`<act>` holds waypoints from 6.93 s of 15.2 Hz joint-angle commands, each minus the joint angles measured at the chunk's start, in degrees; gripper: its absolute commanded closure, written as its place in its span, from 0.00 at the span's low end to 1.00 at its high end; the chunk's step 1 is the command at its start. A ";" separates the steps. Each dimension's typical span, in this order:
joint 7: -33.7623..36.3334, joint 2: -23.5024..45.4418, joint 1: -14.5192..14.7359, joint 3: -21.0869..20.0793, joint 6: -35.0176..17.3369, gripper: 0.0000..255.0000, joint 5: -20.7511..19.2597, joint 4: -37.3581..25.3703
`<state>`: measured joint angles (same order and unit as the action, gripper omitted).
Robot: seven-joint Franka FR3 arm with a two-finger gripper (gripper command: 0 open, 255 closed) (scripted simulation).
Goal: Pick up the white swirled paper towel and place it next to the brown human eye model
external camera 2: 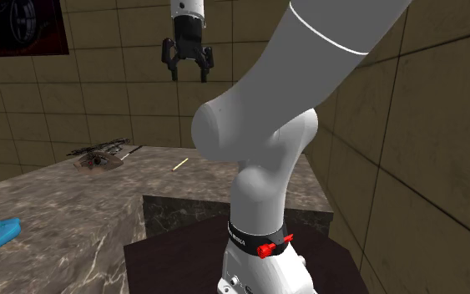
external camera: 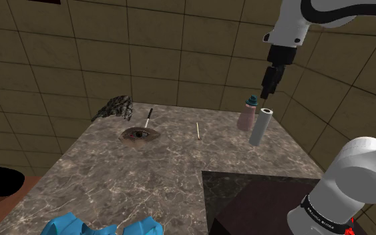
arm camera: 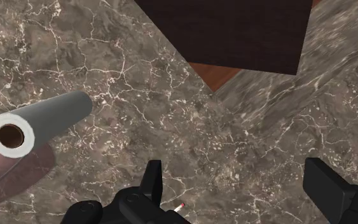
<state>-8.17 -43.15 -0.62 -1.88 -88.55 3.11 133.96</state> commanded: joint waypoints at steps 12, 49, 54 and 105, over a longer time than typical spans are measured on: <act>-15.90 6.62 -3.64 11.39 -14.02 0.00 -9.22 5.90; -30.54 23.50 -5.61 22.79 -33.64 1.00 -13.06 6.18; -30.45 21.92 -5.60 22.24 -29.45 1.00 -13.05 3.55; -28.77 25.38 -2.92 17.19 6.01 1.00 -9.41 -34.95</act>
<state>-38.14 -17.76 -3.91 16.05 -82.14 -6.52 98.50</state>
